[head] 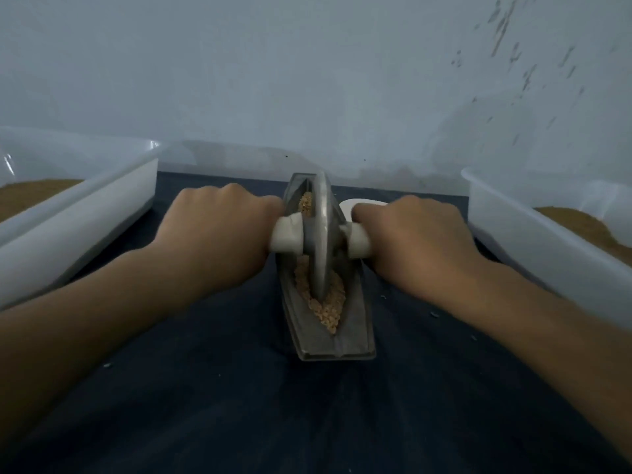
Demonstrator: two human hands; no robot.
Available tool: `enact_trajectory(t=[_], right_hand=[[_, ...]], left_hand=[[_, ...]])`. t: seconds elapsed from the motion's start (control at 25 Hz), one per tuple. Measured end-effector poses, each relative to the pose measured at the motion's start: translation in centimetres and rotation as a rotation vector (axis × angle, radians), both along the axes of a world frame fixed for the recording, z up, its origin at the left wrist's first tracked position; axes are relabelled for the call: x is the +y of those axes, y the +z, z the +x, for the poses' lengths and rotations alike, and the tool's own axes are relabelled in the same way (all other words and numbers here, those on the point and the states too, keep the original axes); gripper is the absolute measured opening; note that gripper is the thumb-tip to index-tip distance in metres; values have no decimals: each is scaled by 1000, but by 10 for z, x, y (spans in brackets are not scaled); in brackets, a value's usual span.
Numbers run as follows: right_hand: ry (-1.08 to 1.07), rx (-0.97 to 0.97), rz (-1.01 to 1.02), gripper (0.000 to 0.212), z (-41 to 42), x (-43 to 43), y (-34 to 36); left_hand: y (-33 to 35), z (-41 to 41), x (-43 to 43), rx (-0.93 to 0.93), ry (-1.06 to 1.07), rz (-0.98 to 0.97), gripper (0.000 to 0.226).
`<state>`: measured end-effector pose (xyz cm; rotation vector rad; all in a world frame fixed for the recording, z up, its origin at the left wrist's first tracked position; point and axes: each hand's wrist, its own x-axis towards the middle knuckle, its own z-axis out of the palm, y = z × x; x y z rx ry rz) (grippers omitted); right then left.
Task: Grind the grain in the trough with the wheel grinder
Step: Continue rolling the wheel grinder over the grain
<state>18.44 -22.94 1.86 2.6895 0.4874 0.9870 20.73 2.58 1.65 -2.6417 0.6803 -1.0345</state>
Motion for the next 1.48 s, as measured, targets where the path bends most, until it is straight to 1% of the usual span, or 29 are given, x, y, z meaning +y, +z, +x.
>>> enact_trajectory(t=[0.04,0.08,0.12,0.16,0.2,0.28,0.32,0.36,0.4,0.44,0.48,0.56,0.6,0.64,0.72,0.76,0.8,0.84,0.92,0.96,1.0,1.04,1.12,1.16,1.24,1.28,1.36,1.44,1.48], right_hand=[[-20,-22,23,47,-2,0,-3],[-54,6,58,42,2,1,-7],[-93,50,114,31,12,4,-6],[-148,140,133,18,25,12,2],[-174,214,127,14,36,19,10],[-192,292,94,19,44,25,21],[-160,290,85,17,39,20,20],[-118,228,67,20,25,14,15],[-58,111,57,29,12,5,6],[-19,7,64,38,0,-1,-3],[-16,-75,58,40,-4,-3,-8],[-52,-32,68,32,10,0,-9],[-93,37,93,24,24,7,-2],[-148,158,140,18,35,15,8],[-200,309,173,18,52,20,18],[-183,329,154,17,54,17,20],[-128,266,98,16,45,11,16],[-49,128,32,21,31,4,8],[60,-136,-48,33,6,-10,-5],[68,-195,-71,35,6,-12,-4],[34,-155,-83,34,11,-10,-2],[-37,-86,-67,31,20,-3,-1],[-208,155,72,19,44,18,15],[-257,243,126,13,53,24,20],[-284,334,110,14,53,26,27],[-232,318,53,13,39,21,26],[-69,156,-22,25,7,5,13],[-59,-12,-51,28,-3,-1,10],[-67,-40,-71,24,1,4,9]], left_hand=[[2,0,-3,-30,-2,17,22],[3,5,-7,-37,30,40,19],[6,12,-14,0,89,54,13],[15,22,-23,96,143,43,5],[23,32,-28,207,179,18,10],[32,44,-30,330,183,-14,18],[31,40,-25,313,155,10,17],[25,29,-19,219,96,55,14],[16,18,-13,108,27,87,16],[7,9,-7,42,-19,121,25],[3,4,-4,-28,-33,112,30],[1,12,-6,13,40,69,27],[7,19,-15,34,95,17,20],[16,27,-26,86,176,-24,12],[26,36,-40,141,235,-13,14],[27,36,-38,168,227,3,15],[24,29,-28,177,187,11,14],[16,18,-14,150,124,10,13],[1,-6,10,73,34,-26,24],[-1,-7,14,47,31,-41,29],[-2,-6,11,82,59,-55,30],[-3,-1,6,95,124,-62,26],[10,21,-17,139,249,-108,7],[19,31,-24,188,282,-108,12],[30,39,-27,317,299,-98,19],[27,29,-21,316,267,-68,16],[5,0,-2,109,139,-39,4],[-2,-11,6,-35,73,-41,12],[-4,-11,4,-1,103,-45,17]])
